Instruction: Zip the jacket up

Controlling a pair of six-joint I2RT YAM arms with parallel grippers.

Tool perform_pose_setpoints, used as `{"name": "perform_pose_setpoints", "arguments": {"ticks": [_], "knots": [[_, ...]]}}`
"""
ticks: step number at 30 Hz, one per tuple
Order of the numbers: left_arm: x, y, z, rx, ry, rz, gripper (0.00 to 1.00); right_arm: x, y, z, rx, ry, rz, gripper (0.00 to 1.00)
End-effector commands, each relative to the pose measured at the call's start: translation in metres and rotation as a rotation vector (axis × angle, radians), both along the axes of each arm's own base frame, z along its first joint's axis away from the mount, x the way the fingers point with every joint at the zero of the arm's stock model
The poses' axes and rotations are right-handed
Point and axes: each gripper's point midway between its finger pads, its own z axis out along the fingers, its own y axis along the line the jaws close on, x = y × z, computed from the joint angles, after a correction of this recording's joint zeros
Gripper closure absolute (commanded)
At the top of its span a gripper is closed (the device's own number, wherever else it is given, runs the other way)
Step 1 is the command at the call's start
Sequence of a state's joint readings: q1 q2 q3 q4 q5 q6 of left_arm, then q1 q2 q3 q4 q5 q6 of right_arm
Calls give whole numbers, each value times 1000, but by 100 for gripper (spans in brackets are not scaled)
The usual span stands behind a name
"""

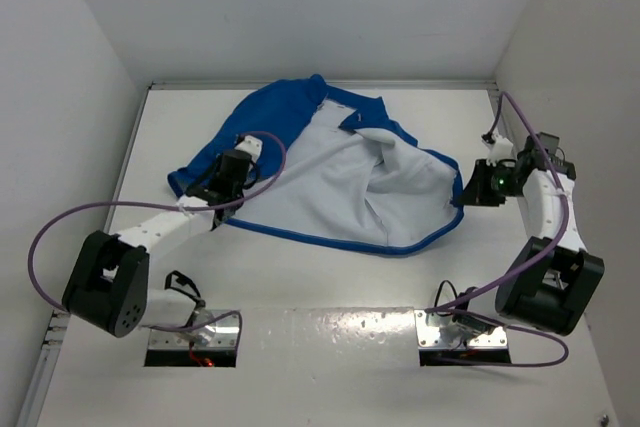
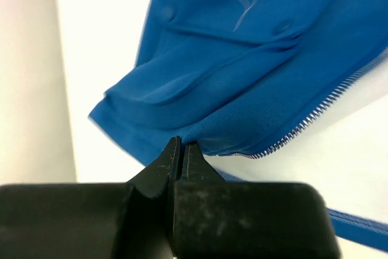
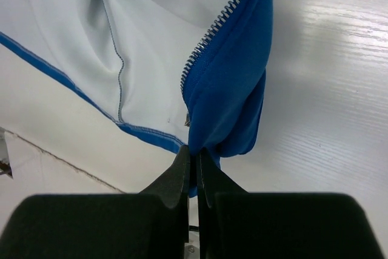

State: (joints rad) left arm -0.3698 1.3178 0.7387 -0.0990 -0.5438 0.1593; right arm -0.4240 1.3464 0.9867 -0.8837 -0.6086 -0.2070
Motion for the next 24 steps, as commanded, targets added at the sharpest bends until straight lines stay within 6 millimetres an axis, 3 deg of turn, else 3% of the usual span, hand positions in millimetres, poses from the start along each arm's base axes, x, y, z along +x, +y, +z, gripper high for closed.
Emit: {"name": "perform_pose_setpoints", "arguments": {"ticks": [1,10,17,21,22,24], "knots": [[0,18,26,116,-191,172,100,10,6,7,4,-42,-10,100],[4,13,-22,174,-95,228,100,15,18,9,7,-58,12,100],[-4,-13,-52,109,56,146,100,13,20,8,3,-64,15,100],[-9,-31,-62,56,162,44,98,13,19,8,4,-62,14,100],[-5,-36,-57,33,151,31,96,13,19,8,2,-64,17,100],[-11,-34,-64,45,208,-7,93,12,20,7,4,-58,16,100]]}}
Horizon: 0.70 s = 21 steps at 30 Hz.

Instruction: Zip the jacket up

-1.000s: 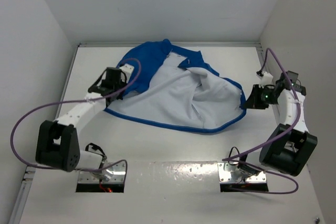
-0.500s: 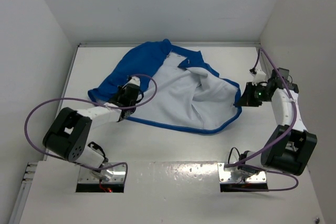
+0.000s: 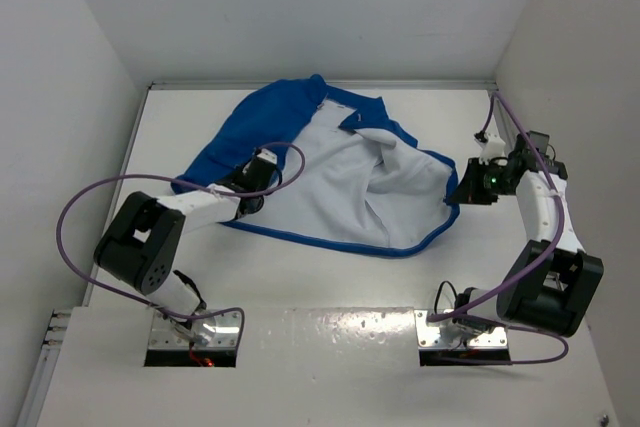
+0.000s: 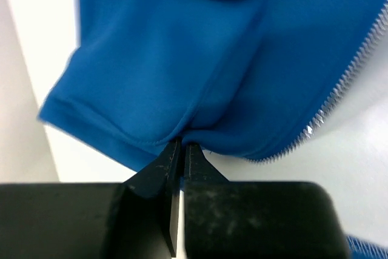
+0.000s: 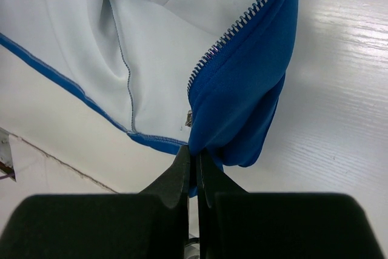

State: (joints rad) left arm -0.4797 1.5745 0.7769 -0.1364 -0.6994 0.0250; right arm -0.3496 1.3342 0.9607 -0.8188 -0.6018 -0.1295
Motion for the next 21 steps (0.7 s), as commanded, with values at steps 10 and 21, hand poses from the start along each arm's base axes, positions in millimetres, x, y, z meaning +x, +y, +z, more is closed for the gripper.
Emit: {"name": "perform_pose_setpoints", "arguments": {"ticks": [10,21], "knots": [[-7,-18,-6,-132,170,-165,84,8,1,10,-3,-52,1,100],[-3,-18,-3,-165,207,-205,65,7,1,11,-1,-48,-2,100]]}}
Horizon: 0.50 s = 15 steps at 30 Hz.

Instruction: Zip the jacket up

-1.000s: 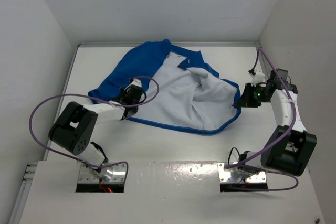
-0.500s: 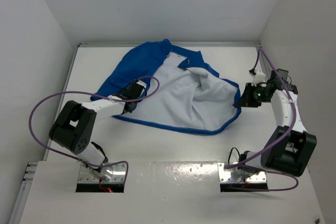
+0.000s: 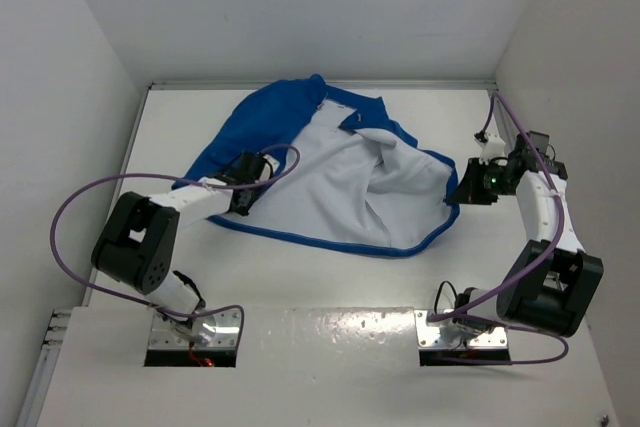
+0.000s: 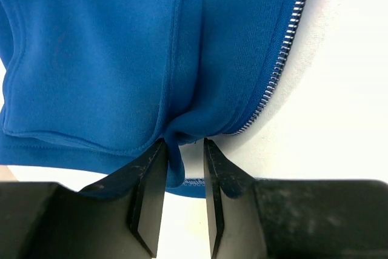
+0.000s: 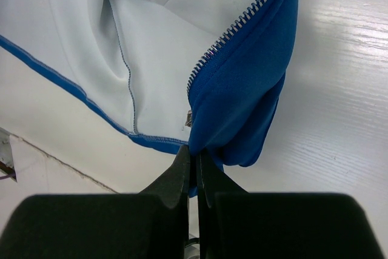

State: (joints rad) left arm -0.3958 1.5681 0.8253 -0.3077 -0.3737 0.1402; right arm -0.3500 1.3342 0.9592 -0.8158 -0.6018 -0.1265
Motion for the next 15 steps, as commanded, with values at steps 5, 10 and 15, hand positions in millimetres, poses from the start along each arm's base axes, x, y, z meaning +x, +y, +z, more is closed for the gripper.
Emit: {"name": "perform_pose_setpoints", "arguments": {"ticks": [5,10,15], "knots": [[30,-7,25,-46,-52,-25,64,5,2,10,2,-44,-1,100],[39,-4,21,-53,-26,-63,54,4,3,11,4,-44,0,100],[30,-7,12,-88,46,-116,48,3,2,11,3,-41,-4,100]]}}
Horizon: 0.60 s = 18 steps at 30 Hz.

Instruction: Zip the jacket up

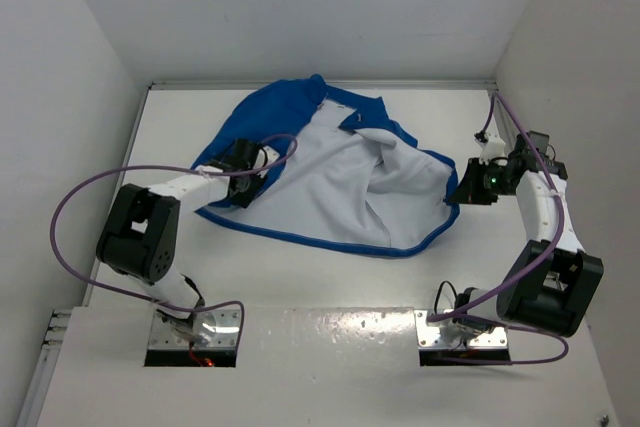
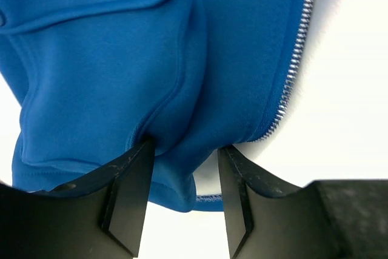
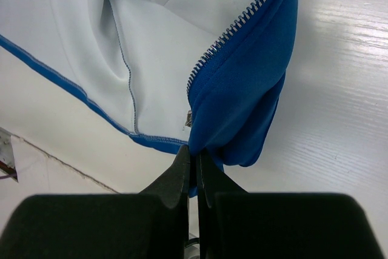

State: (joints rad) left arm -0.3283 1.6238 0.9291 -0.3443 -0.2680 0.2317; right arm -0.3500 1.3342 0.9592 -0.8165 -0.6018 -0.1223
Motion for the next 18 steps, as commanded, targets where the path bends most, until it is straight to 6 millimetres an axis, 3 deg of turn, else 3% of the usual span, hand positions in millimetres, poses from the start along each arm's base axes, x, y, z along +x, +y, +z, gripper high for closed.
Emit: {"name": "perform_pose_setpoints", "arguments": {"ticks": [1,11,18], "knots": [[6,-10,5,-55,18,-70,48,3,2,10,0,-42,2,100],[-7,-8,-4,-90,86,-103,52,6,1,11,0,-42,-2,100],[-4,3,-11,-82,106,-80,64,10,0,12,1,-47,-6,100]]}}
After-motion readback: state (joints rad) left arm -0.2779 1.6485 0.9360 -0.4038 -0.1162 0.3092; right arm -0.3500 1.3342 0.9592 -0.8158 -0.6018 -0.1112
